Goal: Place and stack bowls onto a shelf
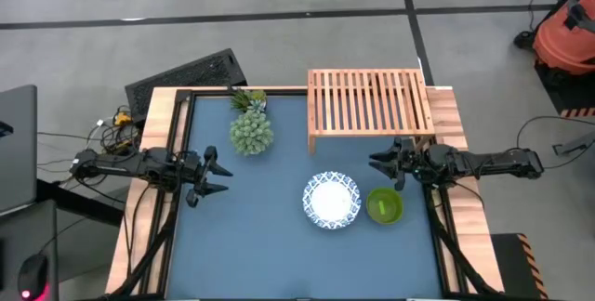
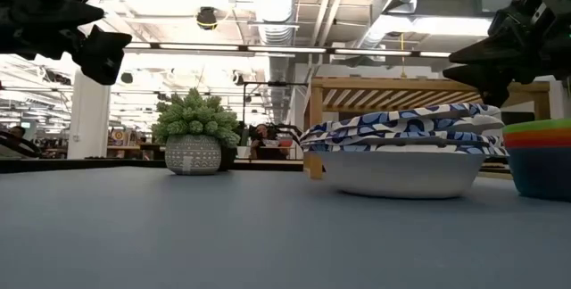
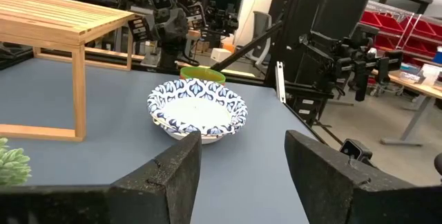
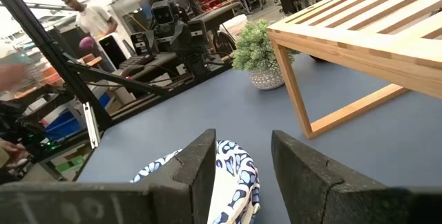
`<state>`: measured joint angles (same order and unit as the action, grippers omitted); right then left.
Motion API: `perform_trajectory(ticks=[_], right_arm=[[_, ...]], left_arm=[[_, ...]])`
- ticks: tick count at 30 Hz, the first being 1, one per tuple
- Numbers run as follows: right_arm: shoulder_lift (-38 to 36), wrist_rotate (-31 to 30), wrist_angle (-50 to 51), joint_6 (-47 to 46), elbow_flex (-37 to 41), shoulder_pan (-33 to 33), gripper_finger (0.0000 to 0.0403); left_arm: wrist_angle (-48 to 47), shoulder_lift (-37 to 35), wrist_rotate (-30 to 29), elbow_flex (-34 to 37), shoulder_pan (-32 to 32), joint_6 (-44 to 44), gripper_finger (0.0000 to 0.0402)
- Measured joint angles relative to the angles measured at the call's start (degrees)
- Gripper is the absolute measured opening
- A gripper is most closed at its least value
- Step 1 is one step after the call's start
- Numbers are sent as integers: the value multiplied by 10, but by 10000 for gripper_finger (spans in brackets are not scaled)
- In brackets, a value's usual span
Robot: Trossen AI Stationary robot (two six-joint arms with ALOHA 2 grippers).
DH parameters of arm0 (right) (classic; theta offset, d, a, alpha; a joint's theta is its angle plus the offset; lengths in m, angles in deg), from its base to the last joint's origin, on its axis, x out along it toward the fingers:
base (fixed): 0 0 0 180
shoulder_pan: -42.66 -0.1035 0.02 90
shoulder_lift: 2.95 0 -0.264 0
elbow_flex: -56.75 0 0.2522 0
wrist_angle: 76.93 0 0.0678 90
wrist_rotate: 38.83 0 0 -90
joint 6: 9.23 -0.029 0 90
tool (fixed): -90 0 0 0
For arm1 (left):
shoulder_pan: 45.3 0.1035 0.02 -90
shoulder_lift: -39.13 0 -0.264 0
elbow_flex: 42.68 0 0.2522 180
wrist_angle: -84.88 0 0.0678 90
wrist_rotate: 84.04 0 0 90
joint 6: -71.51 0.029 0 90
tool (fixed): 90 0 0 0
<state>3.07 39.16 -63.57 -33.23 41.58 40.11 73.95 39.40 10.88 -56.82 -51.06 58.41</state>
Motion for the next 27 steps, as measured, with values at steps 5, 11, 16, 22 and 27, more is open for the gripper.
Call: perform_trajectory(ticks=[5, 11, 16, 22, 27], right_arm=[[0, 0, 0, 0, 0, 0, 166], [0, 0, 0, 0, 0, 0, 166], [0, 0, 0, 0, 0, 0, 166], [0, 0, 0, 0, 0, 0, 166], [0, 0, 0, 0, 0, 0, 166]], left_arm=[[0, 0, 0, 0, 0, 0, 197], [0, 0, 0, 0, 0, 0, 197], [0, 0, 0, 0, 0, 0, 197], [7, 0, -14, 0, 0, 0, 197], [33, 0, -53, 0, 0, -73, 197]])
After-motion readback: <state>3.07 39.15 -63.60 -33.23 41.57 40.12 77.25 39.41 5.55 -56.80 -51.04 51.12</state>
